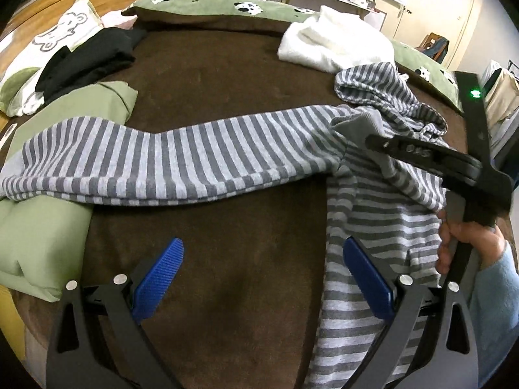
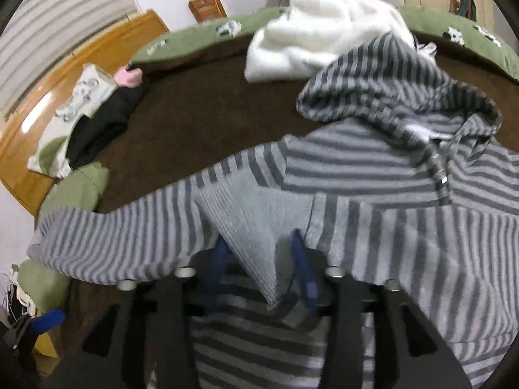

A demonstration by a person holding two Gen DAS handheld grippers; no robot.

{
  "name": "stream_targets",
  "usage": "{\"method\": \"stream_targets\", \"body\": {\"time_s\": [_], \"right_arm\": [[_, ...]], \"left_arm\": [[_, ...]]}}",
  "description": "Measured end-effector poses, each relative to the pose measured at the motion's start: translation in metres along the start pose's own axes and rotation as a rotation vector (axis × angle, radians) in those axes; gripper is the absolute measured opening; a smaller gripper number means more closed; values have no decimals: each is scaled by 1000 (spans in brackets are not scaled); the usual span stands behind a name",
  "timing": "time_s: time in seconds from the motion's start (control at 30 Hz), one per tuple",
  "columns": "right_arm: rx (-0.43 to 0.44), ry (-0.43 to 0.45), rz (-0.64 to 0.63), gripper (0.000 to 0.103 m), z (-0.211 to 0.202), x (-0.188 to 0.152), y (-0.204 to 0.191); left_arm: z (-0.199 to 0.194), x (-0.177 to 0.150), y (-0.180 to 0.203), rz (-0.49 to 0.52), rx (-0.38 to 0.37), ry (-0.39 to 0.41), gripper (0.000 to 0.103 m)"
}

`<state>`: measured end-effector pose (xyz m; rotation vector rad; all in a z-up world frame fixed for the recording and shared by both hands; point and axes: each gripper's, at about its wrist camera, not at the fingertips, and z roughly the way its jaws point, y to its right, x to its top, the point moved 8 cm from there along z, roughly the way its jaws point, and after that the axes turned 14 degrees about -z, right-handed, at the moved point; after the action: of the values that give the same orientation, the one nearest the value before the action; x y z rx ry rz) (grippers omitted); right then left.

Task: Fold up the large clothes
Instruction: 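Carry the held sleeve across the hoodie body and lay the cuff down, then open the right tool to release the cuff and withdraw it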

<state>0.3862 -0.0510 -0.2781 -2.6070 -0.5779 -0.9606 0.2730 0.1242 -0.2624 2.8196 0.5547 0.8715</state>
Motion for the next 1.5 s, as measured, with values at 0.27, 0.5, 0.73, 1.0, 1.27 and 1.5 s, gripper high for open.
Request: {"method": "stream_targets", "body": {"time_s": [0.27, 0.5, 0.73, 1.0, 1.27, 1.5], "right_arm": [[-57, 170, 40, 79, -114, 7, 49], [-215, 137, 76, 79, -169, -54, 138], [-344, 76, 198, 73, -176, -107, 236], [-400, 78, 251, 64, -170, -114, 297], [-459, -39, 241, 21, -136, -138, 324], [-491, -48, 211, 20, -127, -143, 329]], "left_arm": [[8, 15, 34, 48, -68, -6, 97], [41, 35, 97, 117, -178, -41, 97], [96, 48, 136, 203, -102, -73, 96], [135, 31, 137, 194, -73, -134, 97], [148, 23, 136, 214, -30, -115, 97], [151, 23, 137, 225, -32, -102, 98]]}}
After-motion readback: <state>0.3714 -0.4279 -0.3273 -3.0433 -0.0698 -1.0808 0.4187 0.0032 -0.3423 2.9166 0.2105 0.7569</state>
